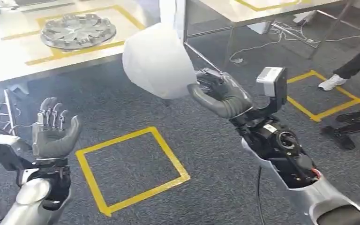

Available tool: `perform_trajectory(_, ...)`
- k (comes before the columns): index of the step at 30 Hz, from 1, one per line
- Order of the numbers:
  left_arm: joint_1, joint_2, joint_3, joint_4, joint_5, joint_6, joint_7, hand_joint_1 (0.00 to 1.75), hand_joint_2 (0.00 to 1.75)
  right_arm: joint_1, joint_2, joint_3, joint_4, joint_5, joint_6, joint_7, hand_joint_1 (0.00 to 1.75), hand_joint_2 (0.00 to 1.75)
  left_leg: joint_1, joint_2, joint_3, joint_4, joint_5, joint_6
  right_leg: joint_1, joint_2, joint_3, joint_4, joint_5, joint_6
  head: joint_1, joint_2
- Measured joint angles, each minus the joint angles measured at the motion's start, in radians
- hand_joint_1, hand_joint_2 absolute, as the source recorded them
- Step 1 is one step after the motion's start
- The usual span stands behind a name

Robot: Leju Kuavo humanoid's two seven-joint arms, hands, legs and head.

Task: Take the parts from the cabinet and place them on the table.

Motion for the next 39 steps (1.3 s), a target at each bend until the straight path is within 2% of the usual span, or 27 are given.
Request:
perform_trajectory(2,-0.001,-0.001,0.0,0.0,-0.001,0.0,0.0,0.0,1.75,-0.001,0.0,0.0,-0.001,0.0,0.0,0.0,1.75,1.75,0.0,0.0,0.024,-0.004,-0.014,0.01,-0.006,-0.009,-0.058,0.104,0.012,0.006,0.009,0.0)
perform_trajectory(3,-0.002,-0.001,0.0,0.0,0.0,0.0,0.0,0.0,1.75,-0.001,0.0,-0.002,-0.001,0.0,0.0,0.0,1.75,1.75,-0.001,0.0,0.032,-0.004,-0.023,0.015,-0.006,-0.009,-0.106,0.182,-0.005,0.008,0.015,0.0)
perform_trajectory(5,-0.001,-0.002,0.0,0.0,0.0,0.0,0.0,0.0,1.75,0.002,0.0,0.0,-0.001,0.0,0.0,0.0,1.75,1.75,-0.005,0.0,0.049,-0.004,-0.043,0.019,-0.007,-0.009,-0.183,0.278,-0.102,0.017,0.02,0.0)
perform_trajectory(6,0.0,-0.002,0.0,0.0,0.0,0.0,0.0,0.0,1.75,0.003,0.0,0.0,-0.001,0.0,0.0,0.0,1.75,1.75,-0.006,-0.002,0.063,-0.004,-0.055,0.02,-0.007,-0.009,-0.205,0.289,-0.145,0.017,0.025,0.0)
perform_trajectory(7,0.001,-0.002,0.0,0.0,0.0,0.0,0.0,0.0,1.75,0.003,0.0,-0.001,-0.001,0.0,0.0,0.0,1.75,1.75,-0.007,-0.004,0.078,-0.003,-0.067,0.02,-0.007,-0.009,-0.21,0.267,-0.156,0.015,0.03,0.0)
perform_trajectory(8,0.001,-0.002,0.0,0.0,0.0,0.0,0.0,0.0,1.75,0.003,0.0,-0.001,-0.001,0.0,0.0,0.0,1.75,1.75,-0.009,-0.007,0.095,-0.001,-0.08,0.019,-0.007,-0.009,-0.203,0.213,-0.134,0.013,0.035,0.0)
perform_trajectory(9,0.001,-0.002,0.0,0.0,0.0,0.0,0.0,0.0,1.75,0.003,0.0,-0.002,-0.001,0.0,0.0,0.0,1.75,1.75,-0.012,-0.008,0.114,-0.001,-0.093,0.019,-0.006,-0.009,-0.186,0.135,-0.075,0.006,0.042,0.0)
perform_trajectory(10,0.001,-0.002,0.0,0.0,0.0,0.0,0.0,0.0,1.75,0.003,0.0,-0.002,-0.001,0.0,0.0,0.0,1.75,1.75,-0.015,-0.008,0.131,-0.002,-0.106,0.019,-0.003,-0.009,-0.168,0.052,0.01,-0.003,0.048,0.0)
perform_trajectory(11,0.0,-0.002,0.0,0.0,-0.001,0.0,0.0,0.0,1.75,0.003,0.0,-0.002,0.0,0.0,0.0,0.0,1.75,1.75,-0.016,-0.008,0.14,-0.002,-0.115,0.017,0.001,-0.009,-0.162,-0.019,0.116,-0.013,0.048,0.0)
perform_trajectory(12,0.002,-0.003,-0.001,0.002,0.0,0.0,0.001,0.0,1.75,0.004,0.0,-0.002,0.0,0.0,0.0,-0.002,1.75,1.75,-0.018,-0.012,0.146,0.002,-0.124,0.011,0.005,-0.005,-0.165,-0.023,0.116,-0.015,0.037,0.0)
perform_trajectory(13,0.001,-0.003,-0.001,0.001,0.0,0.0,0.0,0.0,1.75,0.005,0.0,-0.002,-0.001,0.0,0.0,0.001,1.75,1.75,-0.017,-0.013,0.144,0.0,-0.13,0.003,0.009,-0.005,-0.144,-0.023,0.122,-0.022,0.037,0.0)
perform_trajectory(15,0.0,-0.004,-0.002,0.0,-0.002,0.0,0.0,0.0,1.75,0.002,0.0,-0.003,-0.002,0.0,-0.001,0.0,1.75,1.75,-0.016,-0.013,0.147,0.007,-0.127,-0.003,0.009,-0.007,-0.139,-0.031,0.119,-0.032,0.04,0.0)
perform_trajectory(17,-0.001,-0.004,-0.002,0.0,-0.002,-0.003,-0.002,0.0,1.75,0.002,0.0,-0.002,-0.003,0.0,-0.001,-0.003,1.75,1.75,-0.016,-0.009,0.114,0.072,-0.126,-0.015,-0.001,-0.007,-0.111,-0.052,0.118,-0.036,0.039,0.0)
perform_trajectory(18,-0.003,-0.004,-0.002,0.0,-0.003,-0.008,-0.004,0.0,1.75,0.001,0.0,-0.004,-0.003,0.0,-0.002,-0.002,1.75,1.75,-0.011,-0.008,0.065,0.149,-0.143,-0.022,-0.002,-0.008,-0.105,-0.054,0.114,-0.042,0.031,0.0)
perform_trajectory(20,0.0,-0.003,-0.002,0.001,-0.004,-0.01,-0.006,0.0,1.75,0.003,0.0,-0.002,-0.003,0.002,-0.002,-0.003,1.75,1.75,-0.001,-0.004,-0.04,0.293,-0.209,-0.035,-0.003,-0.008,-0.096,-0.054,0.101,-0.044,0.022,0.0)
perform_trajectory(21,0.001,-0.003,-0.002,0.001,-0.004,-0.011,-0.006,0.0,1.75,0.003,0.0,-0.001,-0.003,0.002,-0.002,-0.003,1.75,1.75,0.003,-0.001,-0.077,0.329,-0.232,-0.039,-0.004,-0.007,-0.09,-0.054,0.094,-0.043,0.019,0.0)
perform_trajectory(22,0.001,-0.003,-0.002,0.001,-0.004,-0.013,-0.007,0.0,1.75,0.004,0.0,-0.001,-0.002,0.002,-0.002,-0.003,1.75,1.75,0.006,0.001,-0.091,0.322,-0.227,-0.043,-0.006,-0.006,-0.081,-0.054,0.085,-0.041,0.015,0.0)
perform_trajectory(23,0.001,-0.003,-0.002,0.001,-0.004,-0.014,-0.007,0.0,1.75,0.005,0.0,-0.002,-0.002,0.002,-0.002,-0.003,1.75,1.75,0.009,0.003,-0.082,0.27,-0.193,-0.045,-0.008,-0.006,-0.068,-0.054,0.076,-0.038,0.013,0.0)
perform_trajectory(26,0.001,-0.003,-0.002,0.002,-0.004,-0.014,-0.008,0.0,1.75,0.005,0.0,-0.001,-0.002,0.002,-0.002,-0.003,1.75,1.75,0.013,0.008,0.018,-0.001,-0.002,-0.042,-0.012,-0.006,-0.036,-0.055,0.044,-0.022,0.001,0.0)
perform_trajectory(28,0.001,-0.003,-0.002,0.003,-0.004,-0.014,-0.008,0.0,1.75,0.003,0.0,-0.001,-0.002,0.002,-0.002,-0.004,1.75,1.75,0.005,0.009,0.022,-0.013,-0.028,-0.026,-0.007,-0.002,-0.03,-0.054,0.028,-0.01,-0.005,0.0)
perform_trajectory(31,0.0,-0.005,-0.003,0.003,-0.005,-0.015,-0.01,0.0,1.75,0.004,0.0,-0.003,-0.002,0.002,-0.002,-0.003,1.75,1.75,0.008,0.004,0.041,-0.018,-0.021,-0.007,-0.009,-0.005,-0.01,-0.048,0.017,0.008,0.003,0.0)
perform_trajectory(33,-0.002,-0.006,-0.002,0.003,-0.005,-0.018,-0.011,0.0,1.75,0.002,0.0,-0.003,-0.002,0.002,-0.002,-0.007,1.75,1.75,0.008,0.004,0.06,-0.02,-0.033,0.006,-0.011,-0.01,-0.069,0.065,-0.002,0.012,0.012,0.0)
perform_trajectory(35,-0.002,-0.008,-0.003,0.003,-0.005,-0.023,-0.015,0.0,1.75,0.002,0.0,-0.002,-0.002,0.003,0.0,-0.011,1.75,1.75,0.005,0.004,0.072,-0.02,-0.048,0.011,-0.01,-0.01,-0.173,0.237,-0.071,0.017,0.021,0.0)
perform_trajectory(36,-0.001,-0.01,-0.003,0.004,-0.005,-0.025,-0.016,0.0,1.75,0.003,0.0,-0.002,-0.001,0.005,0.002,-0.012,1.75,1.75,0.003,0.004,0.079,-0.02,-0.056,0.012,-0.01,-0.01,-0.213,0.289,-0.105,0.018,0.023,0.0)
perform_trajectory(37,0.0,-0.01,-0.003,0.005,-0.005,-0.026,-0.017,0.0,1.75,0.004,0.0,-0.002,0.0,0.005,0.001,-0.012,1.75,1.75,0.002,0.002,0.09,-0.02,-0.064,0.011,-0.01,-0.01,-0.232,0.295,-0.112,0.017,0.029,0.0)
perform_trajectory(38,0.0,-0.01,-0.003,0.006,-0.005,-0.028,-0.017,0.0,1.75,0.004,0.0,-0.002,0.001,0.005,0.001,-0.012,1.75,1.75,0.001,0.001,0.103,-0.02,-0.073,0.011,-0.01,-0.01,-0.229,0.257,-0.087,0.015,0.034,0.0)
perform_trajectory(39,0.0,-0.011,-0.003,0.008,-0.005,-0.03,-0.018,0.0,1.75,0.004,0.0,-0.002,0.001,0.005,0.001,-0.012,1.75,1.75,0.0,-0.001,0.119,-0.02,-0.084,0.01,-0.01,-0.01,-0.207,0.181,-0.033,0.01,0.04,0.0)
